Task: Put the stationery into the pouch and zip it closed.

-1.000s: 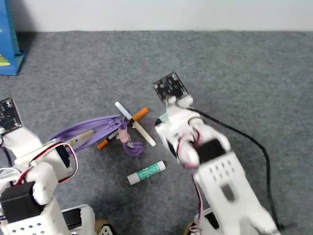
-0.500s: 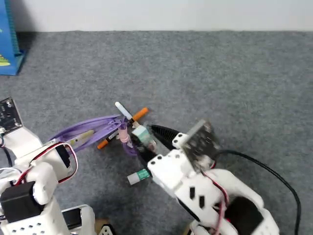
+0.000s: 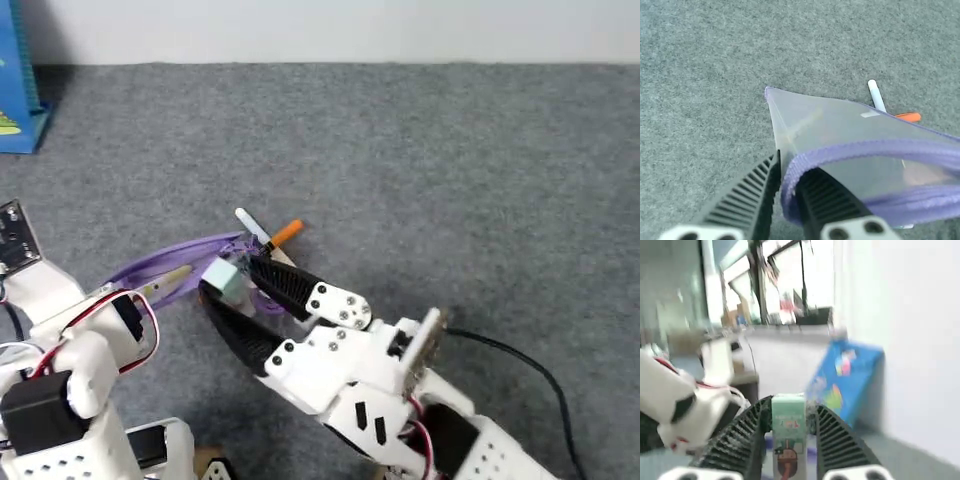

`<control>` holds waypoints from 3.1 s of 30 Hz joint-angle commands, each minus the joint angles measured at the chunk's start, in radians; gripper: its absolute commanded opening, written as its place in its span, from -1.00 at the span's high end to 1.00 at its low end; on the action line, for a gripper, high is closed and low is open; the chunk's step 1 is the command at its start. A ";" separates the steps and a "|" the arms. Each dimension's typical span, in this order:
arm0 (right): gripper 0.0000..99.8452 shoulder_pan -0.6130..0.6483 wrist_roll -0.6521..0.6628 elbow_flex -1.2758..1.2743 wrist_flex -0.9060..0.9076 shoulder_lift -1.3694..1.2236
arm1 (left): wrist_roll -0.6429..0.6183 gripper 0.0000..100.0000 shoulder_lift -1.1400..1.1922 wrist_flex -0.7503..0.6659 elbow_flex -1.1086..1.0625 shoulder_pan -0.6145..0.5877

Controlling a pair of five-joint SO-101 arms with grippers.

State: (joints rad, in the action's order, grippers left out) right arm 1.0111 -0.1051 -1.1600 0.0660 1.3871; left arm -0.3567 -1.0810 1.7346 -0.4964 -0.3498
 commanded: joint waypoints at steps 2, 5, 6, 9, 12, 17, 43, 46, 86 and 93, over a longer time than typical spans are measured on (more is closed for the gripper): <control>0.98 0.013 -0.003 -0.021 -0.283 -0.079 | -0.011 0.98 0.011 0.017 0.012 0.000; 0.98 0.013 -0.003 -0.021 -0.398 -0.177 | -0.011 0.98 0.011 0.017 0.012 0.000; 0.98 0.013 -0.003 -0.021 -0.435 -0.213 | -0.011 0.98 0.011 0.017 0.012 0.000; 0.98 0.013 -0.003 -0.021 -0.532 -0.312 | -0.011 0.98 0.011 0.017 0.012 0.000; 0.98 0.012 -0.003 -0.021 -0.627 -0.401 | -0.011 0.98 0.011 0.017 0.012 0.000; 0.98 0.010 -0.003 -0.021 -0.742 -0.536 | -0.011 0.98 0.011 0.017 0.012 0.000; 0.98 -0.045 -0.008 0.031 -0.886 -0.789 | -0.011 0.98 0.012 0.017 -0.025 0.000; 0.98 -0.047 -0.006 0.071 -0.886 -0.857 | -0.011 0.98 0.012 0.017 -0.024 0.000; 0.52 -0.378 -0.215 0.328 0.461 -0.363 | -0.009 0.98 0.012 0.017 -0.028 -0.005; 0.52 -0.412 -0.210 0.370 0.837 -0.361 | -0.009 0.98 0.012 0.017 -0.028 -0.006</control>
State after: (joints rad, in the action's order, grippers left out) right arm 0.6107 -0.3092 -0.8516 0.7764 1.0035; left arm -0.3583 -1.0825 1.7346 -0.5301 -0.3498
